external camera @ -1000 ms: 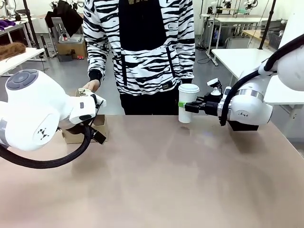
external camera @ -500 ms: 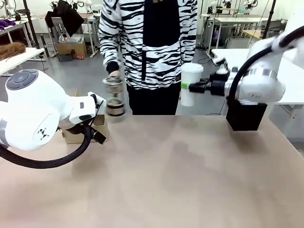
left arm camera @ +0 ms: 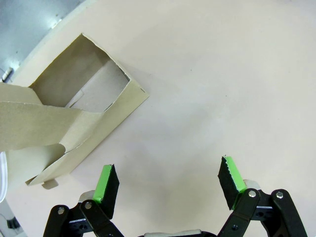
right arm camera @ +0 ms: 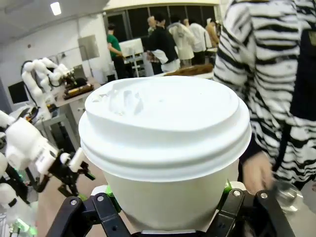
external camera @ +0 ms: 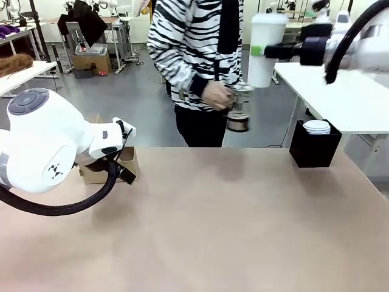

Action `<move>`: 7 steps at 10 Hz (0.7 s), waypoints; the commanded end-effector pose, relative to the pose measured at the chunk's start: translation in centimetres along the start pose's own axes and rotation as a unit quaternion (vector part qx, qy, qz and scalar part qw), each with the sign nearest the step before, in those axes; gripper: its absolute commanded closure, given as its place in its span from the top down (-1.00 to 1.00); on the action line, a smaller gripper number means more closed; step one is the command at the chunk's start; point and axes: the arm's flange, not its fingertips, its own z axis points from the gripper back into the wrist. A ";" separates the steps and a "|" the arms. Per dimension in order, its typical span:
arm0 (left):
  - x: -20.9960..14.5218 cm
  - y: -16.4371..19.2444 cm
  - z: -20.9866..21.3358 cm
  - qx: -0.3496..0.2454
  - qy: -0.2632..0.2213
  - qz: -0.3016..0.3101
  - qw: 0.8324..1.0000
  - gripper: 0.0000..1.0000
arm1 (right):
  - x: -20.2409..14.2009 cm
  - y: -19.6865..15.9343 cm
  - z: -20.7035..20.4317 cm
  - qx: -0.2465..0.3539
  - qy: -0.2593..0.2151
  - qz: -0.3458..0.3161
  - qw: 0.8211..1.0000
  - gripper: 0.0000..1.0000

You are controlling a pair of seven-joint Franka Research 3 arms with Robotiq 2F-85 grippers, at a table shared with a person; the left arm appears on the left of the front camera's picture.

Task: Pour a drink into a cup and package it in a carrier.
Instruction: When a person places the Paper Cup Lid on the 600 ml Paper Cup , lift the 600 ml Paper Cup, then position the Cup Carrier in the center of the table.

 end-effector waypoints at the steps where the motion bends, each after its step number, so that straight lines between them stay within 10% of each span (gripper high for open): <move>1: 0.0 0.1 0.0 -0.001 0.000 0.001 1.000 1.00 | 1.2 1.6 1.4 0.013 0.014 -0.014 1.000 0.60; 7: 0.0 0.1 0.0 -0.001 0.000 0.001 1.000 1.00 | 2.0 1.8 1.4 0.003 0.004 0.004 1.000 0.60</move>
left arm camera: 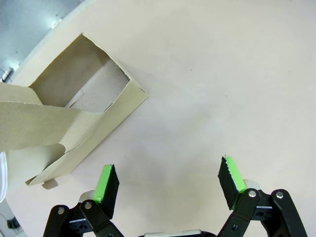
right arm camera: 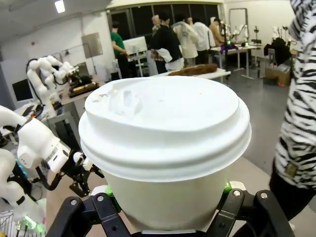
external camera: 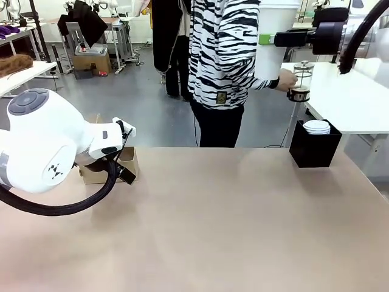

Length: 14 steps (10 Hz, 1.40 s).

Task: Pour a drink into a cup and package it in a carrier.
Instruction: Position the Cup Carrier in the center of the table.

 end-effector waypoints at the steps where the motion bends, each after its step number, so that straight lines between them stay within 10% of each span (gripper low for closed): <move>1: 0.0 0.1 0.0 -0.001 0.000 0.001 1.000 1.00 | 0.5 0.0 -0.3 -0.005 -0.003 0.003 1.000 0.60; 9: 2.2 0.3 5.8 0.000 0.027 0.053 0.998 1.00 | 0.5 0.0 -0.3 -0.005 -0.003 0.003 1.000 0.60; 14: 12.3 0.3 14.9 0.068 0.070 0.133 0.986 1.00 | 0.5 0.0 -0.3 -0.005 -0.003 0.003 1.000 0.60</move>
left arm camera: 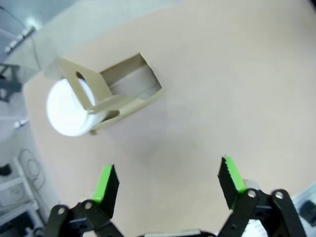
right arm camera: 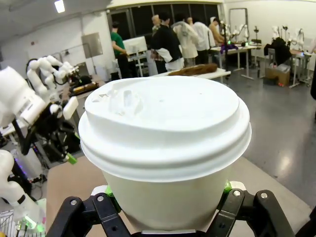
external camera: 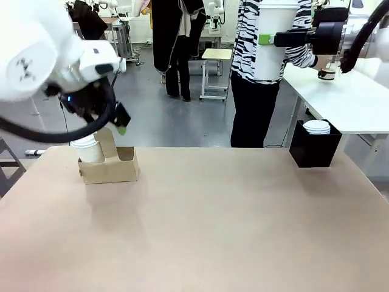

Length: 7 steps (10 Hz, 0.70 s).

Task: Pour a drink into a cup and package it in a carrier.
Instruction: Position the Cup Carrier in the center of the table.

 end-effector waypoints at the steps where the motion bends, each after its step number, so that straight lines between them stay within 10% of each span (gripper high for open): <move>1: 4.5 0.1 -0.2 0.031 0.023 0.030 0.999 1.00 | 0.5 0.0 -0.2 -0.005 -0.003 0.003 1.000 0.60; 7: 8.8 8.1 -6.2 0.049 0.065 0.130 0.988 1.00 | 0.5 0.0 -0.2 -0.005 -0.003 0.003 1.000 0.60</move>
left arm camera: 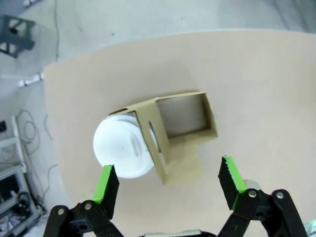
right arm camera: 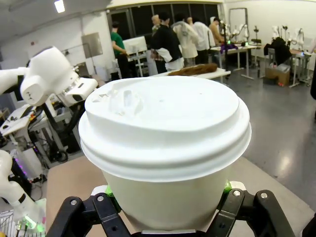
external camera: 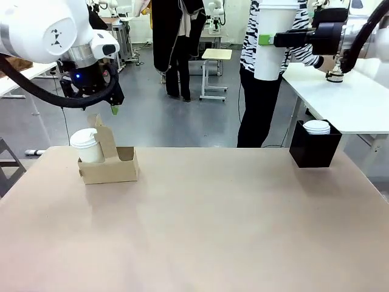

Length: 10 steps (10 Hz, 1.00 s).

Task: Pour a drink into a cup and package it in a carrier.
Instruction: Position the Cup Carrier in the center of the table.

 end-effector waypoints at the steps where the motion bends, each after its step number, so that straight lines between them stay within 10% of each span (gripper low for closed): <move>1: 0.5 0.5 -1.2 -0.001 0.005 0.034 0.999 1.00 | 0.5 0.0 -0.2 -0.005 -0.004 0.003 1.000 0.60; 3: 0.6 1.4 -2.9 0.002 0.002 0.060 0.998 1.00 | 0.5 0.0 -0.2 -0.005 -0.004 0.003 1.000 0.60; 4: 0.6 1.5 -3.5 0.007 0.007 0.079 0.997 -0.19 | 0.5 0.0 -0.2 -0.005 -0.004 0.003 1.000 0.60; 5: 0.6 1.5 -3.6 0.014 0.003 0.089 0.996 -0.20 | 0.5 0.0 -0.2 -0.005 -0.004 0.003 1.000 0.60; 6: 0.7 1.2 -3.7 0.016 0.003 0.092 0.996 -1.00 | 0.5 0.0 -0.2 -0.005 -0.004 0.003 1.000 0.60; 7: 0.7 1.2 -3.8 0.016 0.008 0.093 0.995 -0.31 | 0.5 0.0 -0.2 -0.005 -0.004 0.003 1.000 0.60; 8: 0.8 1.3 -4.0 0.020 0.013 0.100 0.995 -1.00 | 0.5 0.0 -0.2 -0.005 -0.004 0.003 1.000 0.60; 10: 0.8 1.5 -4.3 0.021 0.014 0.110 0.994 -1.00 | 0.5 0.0 -0.2 -0.005 -0.004 0.003 1.000 0.60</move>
